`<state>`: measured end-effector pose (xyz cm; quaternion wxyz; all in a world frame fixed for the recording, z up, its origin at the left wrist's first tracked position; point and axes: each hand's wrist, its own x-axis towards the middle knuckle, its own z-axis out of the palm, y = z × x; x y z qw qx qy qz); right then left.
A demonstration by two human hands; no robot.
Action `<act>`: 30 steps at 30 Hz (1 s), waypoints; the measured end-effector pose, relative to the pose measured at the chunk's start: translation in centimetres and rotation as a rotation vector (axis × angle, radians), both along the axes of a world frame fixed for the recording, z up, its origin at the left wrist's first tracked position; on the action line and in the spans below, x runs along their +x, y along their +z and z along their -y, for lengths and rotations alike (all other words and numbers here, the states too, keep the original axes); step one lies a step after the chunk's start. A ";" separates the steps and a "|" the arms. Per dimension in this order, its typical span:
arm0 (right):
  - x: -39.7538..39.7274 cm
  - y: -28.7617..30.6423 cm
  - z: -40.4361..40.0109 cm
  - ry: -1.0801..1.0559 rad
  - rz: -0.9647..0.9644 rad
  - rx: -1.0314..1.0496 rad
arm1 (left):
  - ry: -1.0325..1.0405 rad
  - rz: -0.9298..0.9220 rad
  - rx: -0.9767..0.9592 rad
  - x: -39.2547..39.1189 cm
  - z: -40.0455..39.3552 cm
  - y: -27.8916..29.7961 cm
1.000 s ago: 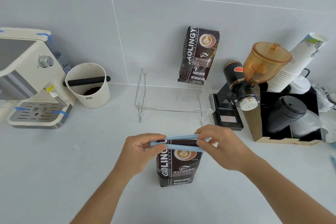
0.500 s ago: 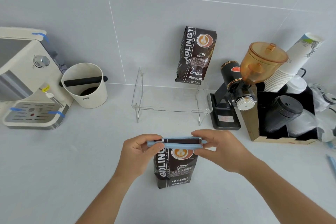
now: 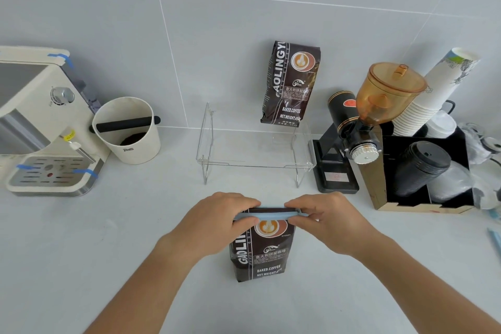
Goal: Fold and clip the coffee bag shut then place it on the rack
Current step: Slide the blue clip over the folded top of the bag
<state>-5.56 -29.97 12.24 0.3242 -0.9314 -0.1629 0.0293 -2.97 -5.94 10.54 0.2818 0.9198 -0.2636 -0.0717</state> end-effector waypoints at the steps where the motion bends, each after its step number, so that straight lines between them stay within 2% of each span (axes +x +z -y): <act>1: 0.0 0.0 -0.1 -0.004 -0.001 0.003 | -0.005 0.007 0.002 0.0 0.1 0.0; 6: -0.4 0.1 -0.1 -0.065 0.008 0.008 | -0.027 0.033 -0.016 0.1 0.4 -0.1; 12: -0.6 -0.2 -0.1 -0.019 0.062 -0.100 | -0.017 0.035 -0.022 0.0 0.6 -0.2; 18: -1.0 -1.0 -0.3 -0.041 0.095 -0.120 | -0.033 0.072 -0.012 -0.2 0.6 -0.4; 23: -1.3 -1.4 -0.5 -0.079 0.176 -0.154 | -0.036 0.091 -0.016 -0.3 0.5 -0.5; 26: -1.5 -1.4 -0.6 -0.093 0.183 -0.132 | -0.041 0.092 -0.013 -0.3 0.5 -0.5; 30: -1.5 -1.2 -0.6 -0.129 0.086 -0.006 | -0.008 0.070 -0.037 -0.2 0.3 -0.7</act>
